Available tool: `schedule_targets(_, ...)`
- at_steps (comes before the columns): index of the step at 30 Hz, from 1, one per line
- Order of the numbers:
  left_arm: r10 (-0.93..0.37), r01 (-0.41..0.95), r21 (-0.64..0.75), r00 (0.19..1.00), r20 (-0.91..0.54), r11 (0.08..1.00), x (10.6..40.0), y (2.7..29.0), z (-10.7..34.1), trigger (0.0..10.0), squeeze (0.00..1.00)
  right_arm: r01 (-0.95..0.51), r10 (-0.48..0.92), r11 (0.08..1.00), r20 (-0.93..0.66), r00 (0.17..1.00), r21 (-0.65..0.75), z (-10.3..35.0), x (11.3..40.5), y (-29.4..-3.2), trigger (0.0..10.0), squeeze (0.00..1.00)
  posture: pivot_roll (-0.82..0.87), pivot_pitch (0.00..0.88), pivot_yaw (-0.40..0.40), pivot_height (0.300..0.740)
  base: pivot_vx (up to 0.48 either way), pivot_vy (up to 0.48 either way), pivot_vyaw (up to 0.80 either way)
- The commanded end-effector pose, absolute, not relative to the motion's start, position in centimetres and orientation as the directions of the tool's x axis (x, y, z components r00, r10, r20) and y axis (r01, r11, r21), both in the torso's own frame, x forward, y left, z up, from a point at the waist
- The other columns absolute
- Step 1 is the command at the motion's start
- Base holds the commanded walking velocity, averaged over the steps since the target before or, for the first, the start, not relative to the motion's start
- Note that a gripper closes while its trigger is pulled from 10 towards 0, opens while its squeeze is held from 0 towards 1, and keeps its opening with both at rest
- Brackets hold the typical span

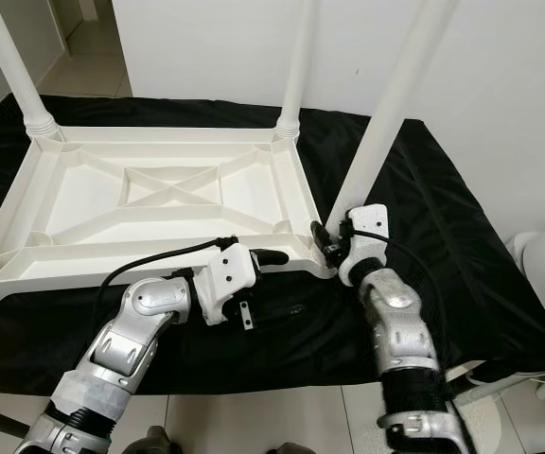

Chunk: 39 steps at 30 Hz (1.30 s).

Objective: Building children table

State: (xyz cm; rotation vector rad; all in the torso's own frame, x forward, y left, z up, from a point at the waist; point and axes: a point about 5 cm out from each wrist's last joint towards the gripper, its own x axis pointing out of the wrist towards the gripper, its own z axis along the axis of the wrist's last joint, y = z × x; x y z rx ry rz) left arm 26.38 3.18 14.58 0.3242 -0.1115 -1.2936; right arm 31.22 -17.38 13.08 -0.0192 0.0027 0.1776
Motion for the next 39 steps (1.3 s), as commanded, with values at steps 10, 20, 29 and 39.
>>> schedule_targets(10,-0.929,0.912,0.262,0.353,-0.108,0.316,26.6,3.1,14.2,10.0,0.0,0.151,-0.151,0.985,-0.012,0.988,0.087,12.7,30.5,-16.7,10.0,0.0,0.02,0.0,-0.061,0.74,0.0,0.0,0.0)
schedule_targets(20,-0.926,0.903,0.283,0.363,-0.102,0.322,27.1,2.8,14.6,10.0,0.0,0.151,-0.151,0.983,-0.008,0.989,0.108,12.7,30.1,-15.0,10.0,1.0,0.03,0.0,-0.065,0.74,0.0,0.0,0.0)
schedule_targets(29,-0.924,0.898,0.29,0.37,-0.096,0.329,27.3,2.7,14.7,10.0,0.0,0.068,-0.068,0.993,-0.003,0.998,0.097,12.3,29.3,-16.2,10.0,1.0,0.03,0.0,-0.072,0.74,0.0,0.0,0.0)
schedule_targets(39,-0.923,0.894,0.298,0.375,-0.088,0.335,27.5,2.6,14.7,10.0,0.0,-0.196,0.195,0.981,0.046,0.98,0.0,12.2,28.6,-18.4,10.0,0.0,0.04,0.0,-0.071,0.74,0.0,0.0,0.0)
